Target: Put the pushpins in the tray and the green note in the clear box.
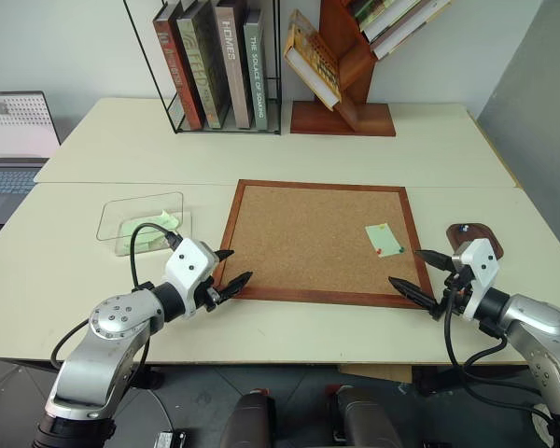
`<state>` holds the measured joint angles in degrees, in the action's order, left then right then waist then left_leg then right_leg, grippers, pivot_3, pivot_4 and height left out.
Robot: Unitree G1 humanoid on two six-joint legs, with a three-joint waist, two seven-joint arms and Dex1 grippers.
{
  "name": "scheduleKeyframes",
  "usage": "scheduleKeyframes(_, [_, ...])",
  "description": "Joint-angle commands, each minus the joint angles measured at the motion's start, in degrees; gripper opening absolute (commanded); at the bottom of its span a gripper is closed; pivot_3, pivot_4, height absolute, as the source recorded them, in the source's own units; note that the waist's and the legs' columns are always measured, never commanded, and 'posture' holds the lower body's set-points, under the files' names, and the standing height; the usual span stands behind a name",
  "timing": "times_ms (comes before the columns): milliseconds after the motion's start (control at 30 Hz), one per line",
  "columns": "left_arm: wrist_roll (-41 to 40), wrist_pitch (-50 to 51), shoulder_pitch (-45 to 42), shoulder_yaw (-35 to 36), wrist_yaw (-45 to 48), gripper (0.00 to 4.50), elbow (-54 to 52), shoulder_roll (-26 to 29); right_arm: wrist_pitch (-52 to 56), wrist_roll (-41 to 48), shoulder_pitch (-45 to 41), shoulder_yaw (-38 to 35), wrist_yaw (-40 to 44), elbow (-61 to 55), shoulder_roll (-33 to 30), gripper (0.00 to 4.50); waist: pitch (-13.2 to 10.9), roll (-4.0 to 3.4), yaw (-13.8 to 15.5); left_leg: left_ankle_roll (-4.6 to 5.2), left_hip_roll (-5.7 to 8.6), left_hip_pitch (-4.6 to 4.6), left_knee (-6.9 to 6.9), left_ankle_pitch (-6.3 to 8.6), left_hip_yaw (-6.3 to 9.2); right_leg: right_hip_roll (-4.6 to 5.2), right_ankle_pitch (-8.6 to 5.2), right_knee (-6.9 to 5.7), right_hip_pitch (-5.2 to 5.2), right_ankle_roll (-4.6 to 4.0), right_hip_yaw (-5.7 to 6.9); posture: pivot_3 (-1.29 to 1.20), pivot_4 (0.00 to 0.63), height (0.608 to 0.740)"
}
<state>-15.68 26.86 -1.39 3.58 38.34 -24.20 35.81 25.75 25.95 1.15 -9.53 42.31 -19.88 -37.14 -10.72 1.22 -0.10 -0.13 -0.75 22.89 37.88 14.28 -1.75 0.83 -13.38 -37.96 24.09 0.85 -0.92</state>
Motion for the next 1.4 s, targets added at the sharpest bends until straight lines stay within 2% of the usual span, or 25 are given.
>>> scheduleKeyframes(33, [-0.75, -1.65, -0.6, 0.7, 0.3, 3.06, -0.97, -0.25, -0.95, 0.16, -0.15, -1.17, 0.24, -1.49, -0.5, 4.5, 0.0, 0.0, 0.0, 0.0, 0.0, 0.0, 0.0, 0.0, 0.0, 0.0, 0.0, 0.0, 0.0, 0.0, -0.01, 0.0, 0.15, 0.74])
scheduleKeyframes(667, [-0.88, 0.52, -2.39, -0.05, 0.74, 3.06, -1.06, 0.74, -0.86, 0.22, -0.01, -0.97, 0.23, -1.95, -0.28, 4.5, 0.0, 0.0, 0.0, 0.0, 0.01, 0.0, 0.01, 0.0, 0.04, 0.0, 0.01, 0.0, -0.02, 0.01, 0.02, 0.0, 0.15, 0.74])
scheduleKeyframes(1133, [-0.14, 1.69, -12.02, -6.91, 2.25, 3.06, 3.46, -1.95, 0.56, 1.69, 1.82, -3.17, -2.68, -5.46, 0.5, 4.5, 0.01, 0.01, -0.02, 0.0, 0.05, 0.02, 0.02, 0.0, 0.07, -0.01, 0.04, 0.0, -0.04, 0.07, 0.01, 0.0, 0.15, 0.74])
scheduleKeyframes(1167, [-0.06, 1.74, -12.91, -7.52, 2.03, 2.71, 4.02, -2.58, 0.82, 1.83, 1.56, -3.19, -3.01, -5.71, 0.63, 4.5, 0.01, 0.01, -0.01, 0.0, 0.05, 0.02, 0.02, 0.0, 0.07, -0.01, 0.04, 0.0, -0.04, 0.07, 0.02, 0.0, 0.15, 0.74])
scheduleKeyframes(1200, [-0.04, 1.74, -13.57, -7.99, 1.98, 2.66, 4.48, -3.06, 1.07, 2.0, 1.33, -3.24, -3.3, -5.88, 0.75, 4.5, 0.01, 0.01, 0.0, 0.0, 0.05, 0.02, 0.02, 0.0, 0.08, -0.02, 0.04, -0.01, -0.04, 0.08, 0.02, 0.0, 0.15, 0.74])
scheduleKeyframes(1400, [-0.99, 2.98, -18.74, -9.29, 1.66, 1.4, 8.82, -7.34, 2.48, 3.04, -0.54, -3.81, -4.88, -5.97, 1.07, 4.5, 0.0, 0.03, -0.06, 0.0, 0.06, 0.03, 0.06, 0.0, 0.08, -0.28, 0.06, -0.02, -0.05, 0.1, -0.02, 0.0, 0.15, 0.74])
